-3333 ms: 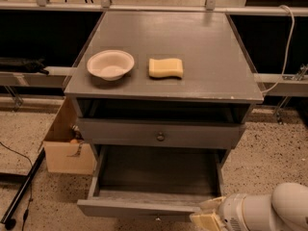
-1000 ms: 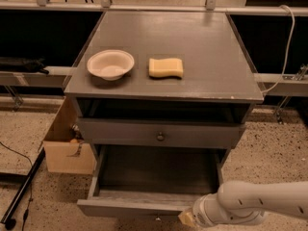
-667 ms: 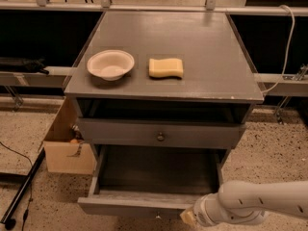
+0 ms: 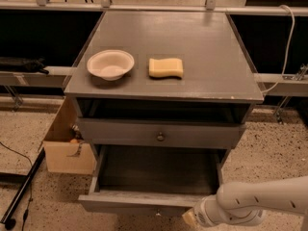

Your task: Close middle drawer

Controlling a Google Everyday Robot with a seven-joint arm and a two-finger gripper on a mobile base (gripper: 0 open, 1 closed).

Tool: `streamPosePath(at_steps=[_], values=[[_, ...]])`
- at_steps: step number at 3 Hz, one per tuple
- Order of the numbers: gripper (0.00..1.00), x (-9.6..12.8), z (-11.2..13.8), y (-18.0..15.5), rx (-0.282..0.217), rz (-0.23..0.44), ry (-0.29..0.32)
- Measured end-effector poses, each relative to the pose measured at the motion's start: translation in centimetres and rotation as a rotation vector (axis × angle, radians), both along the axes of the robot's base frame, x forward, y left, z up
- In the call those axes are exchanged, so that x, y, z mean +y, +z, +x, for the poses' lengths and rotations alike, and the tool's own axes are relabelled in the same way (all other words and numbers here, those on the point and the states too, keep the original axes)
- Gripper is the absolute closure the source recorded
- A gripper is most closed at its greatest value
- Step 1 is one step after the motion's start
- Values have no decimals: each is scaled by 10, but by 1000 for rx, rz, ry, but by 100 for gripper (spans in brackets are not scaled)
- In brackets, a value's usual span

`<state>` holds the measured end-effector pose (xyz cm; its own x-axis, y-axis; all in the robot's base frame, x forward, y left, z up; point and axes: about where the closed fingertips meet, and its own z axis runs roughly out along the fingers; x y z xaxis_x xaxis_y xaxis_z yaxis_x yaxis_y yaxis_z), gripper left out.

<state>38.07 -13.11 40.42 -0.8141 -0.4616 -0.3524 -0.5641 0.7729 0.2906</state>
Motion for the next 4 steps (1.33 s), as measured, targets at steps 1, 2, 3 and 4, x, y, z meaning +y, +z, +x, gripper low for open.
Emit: streamPosePath(at_steps=[1,2,3,4], values=[[60,0,-1,1,5,2,-4],[37,2,20,6,3,2,-25],[14,2,20,6,3,2,-25],[14,4,47,7,1,-4,-45]])
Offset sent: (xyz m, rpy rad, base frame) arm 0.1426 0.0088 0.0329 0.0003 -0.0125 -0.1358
